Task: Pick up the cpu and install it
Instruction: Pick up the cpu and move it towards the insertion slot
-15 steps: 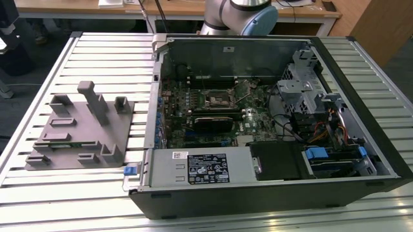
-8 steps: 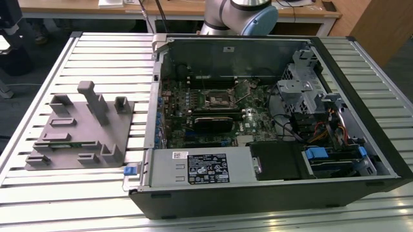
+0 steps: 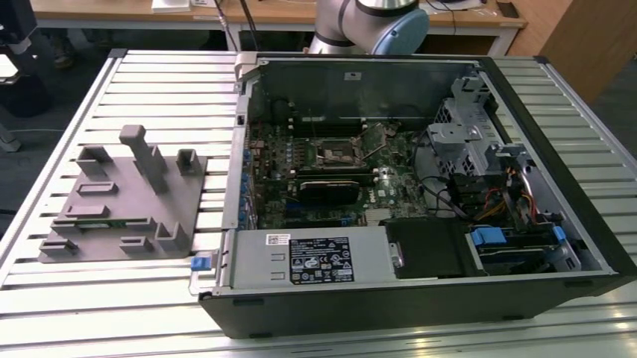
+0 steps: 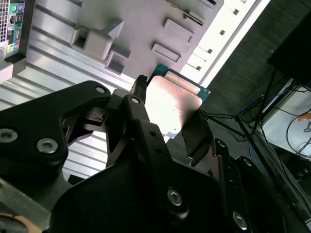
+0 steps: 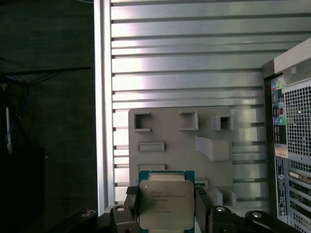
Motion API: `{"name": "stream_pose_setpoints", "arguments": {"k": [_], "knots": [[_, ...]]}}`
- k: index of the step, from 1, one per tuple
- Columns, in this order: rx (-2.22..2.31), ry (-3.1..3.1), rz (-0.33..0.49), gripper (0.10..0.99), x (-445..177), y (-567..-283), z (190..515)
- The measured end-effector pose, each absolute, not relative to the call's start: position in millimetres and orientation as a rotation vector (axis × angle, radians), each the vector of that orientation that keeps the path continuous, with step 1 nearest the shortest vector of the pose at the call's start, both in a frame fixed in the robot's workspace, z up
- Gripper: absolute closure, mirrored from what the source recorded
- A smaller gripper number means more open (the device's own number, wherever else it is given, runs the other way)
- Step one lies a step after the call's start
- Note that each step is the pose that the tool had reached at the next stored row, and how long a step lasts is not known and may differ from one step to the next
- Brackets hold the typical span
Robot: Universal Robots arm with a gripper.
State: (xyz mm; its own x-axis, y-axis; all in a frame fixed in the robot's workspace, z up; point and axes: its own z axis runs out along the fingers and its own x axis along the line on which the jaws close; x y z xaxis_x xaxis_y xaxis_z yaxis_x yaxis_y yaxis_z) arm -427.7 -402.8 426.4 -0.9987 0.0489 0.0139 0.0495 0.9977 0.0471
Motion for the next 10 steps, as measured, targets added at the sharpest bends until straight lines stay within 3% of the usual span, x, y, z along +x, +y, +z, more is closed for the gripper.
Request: {"name": "stream_pose_setpoints", "arguments": {"k": [10], "knots": [[-0.077, -3.127, -0.074, 0.545, -425.3, -402.8, 426.3]]}}
